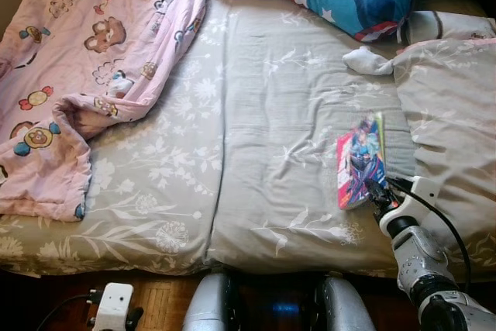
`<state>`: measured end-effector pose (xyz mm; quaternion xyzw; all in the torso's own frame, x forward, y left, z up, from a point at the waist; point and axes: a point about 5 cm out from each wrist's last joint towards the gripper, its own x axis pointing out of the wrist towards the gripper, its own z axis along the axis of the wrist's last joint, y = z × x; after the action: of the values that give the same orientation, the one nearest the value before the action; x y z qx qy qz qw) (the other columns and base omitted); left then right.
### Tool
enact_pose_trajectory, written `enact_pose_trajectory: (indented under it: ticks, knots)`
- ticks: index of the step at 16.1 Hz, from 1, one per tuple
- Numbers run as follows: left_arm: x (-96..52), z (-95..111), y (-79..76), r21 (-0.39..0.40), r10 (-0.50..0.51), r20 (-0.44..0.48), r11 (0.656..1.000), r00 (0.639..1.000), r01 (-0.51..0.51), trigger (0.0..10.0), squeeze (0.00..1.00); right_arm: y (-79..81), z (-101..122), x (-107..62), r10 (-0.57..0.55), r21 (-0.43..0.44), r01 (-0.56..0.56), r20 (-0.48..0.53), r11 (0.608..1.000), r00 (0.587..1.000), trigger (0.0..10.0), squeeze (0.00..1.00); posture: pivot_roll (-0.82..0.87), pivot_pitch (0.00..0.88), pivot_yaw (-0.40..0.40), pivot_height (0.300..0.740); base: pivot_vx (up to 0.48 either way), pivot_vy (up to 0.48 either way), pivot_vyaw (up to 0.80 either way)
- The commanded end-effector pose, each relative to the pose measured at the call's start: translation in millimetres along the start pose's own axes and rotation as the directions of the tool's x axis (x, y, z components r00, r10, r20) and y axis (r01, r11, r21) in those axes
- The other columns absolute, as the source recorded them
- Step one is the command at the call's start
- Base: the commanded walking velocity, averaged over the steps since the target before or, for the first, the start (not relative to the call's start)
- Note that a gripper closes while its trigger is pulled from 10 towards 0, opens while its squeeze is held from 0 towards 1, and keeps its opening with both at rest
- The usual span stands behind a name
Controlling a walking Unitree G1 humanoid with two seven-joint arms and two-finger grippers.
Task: Clean up the room
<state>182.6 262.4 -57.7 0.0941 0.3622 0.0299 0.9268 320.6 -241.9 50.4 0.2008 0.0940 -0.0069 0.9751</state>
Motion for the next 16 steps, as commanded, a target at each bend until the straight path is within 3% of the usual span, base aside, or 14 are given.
enact_pose_trajectory:
  ticks: [1, 6, 11, 13, 16]
  knots:
    - [-7.0, -18, 3.6, 0.007, 0.006, -0.069, 1.0, 0.998, -0.006, 10.0, 0.0, -4.0, 2, -2.7, 0.001, 0.005, -0.001, 0.03, 1.0, 1.0, 10.0, 0.0, 0.23, 0.272, 0.112, 0.643, 0.0, 0.0, 0.0]
    - [-7.8, -20, 5.0, 0.011, 0.005, -0.079, 1.0, 0.997, -0.004, 10.0, 0.0, -19.7, -3, -10.6, -0.078, -0.015, 0.077, -0.021, 0.997, 0.997, 10.0, 0.0, 0.22, 0.277, 0.115, 0.643, 0.0, 0.0, 0.0]
    - [-7.4, -20, 3.3, 0.012, 0.002, -0.08, 1.0, 0.997, -0.001, 10.0, 0.0, -14.5, -3, -9.0, -0.003, -0.021, 0.002, -0.041, 1.0, 0.999, 10.0, 0.0, 0.22, 0.279, 0.113, 0.643, 0.0, 0.0, 0.0]
    - [-8.1, -22, 3.6, 0.009, 0.005, -0.085, 1.0, 0.996, -0.004, 10.0, 0.0, -7.6, 0, -7.0, 0.072, 0.028, -0.072, 0.004, 0.997, 0.997, 10.0, 0.0, 0.22, 0.279, 0.113, 0.643, 0.0, 0.0, 0.0]
    - [-8.3, -22, 3.7, 0.01, 0.004, -0.087, 1.0, 0.996, -0.003, 10.0, 0.0, -12.2, -6, -11.0, 0.05, 0.015, -0.05, -0.023, 0.999, 0.998, 10.0, 0.0, 0.22, 0.283, 0.114, 0.643, 0.0, 0.0, 0.0]
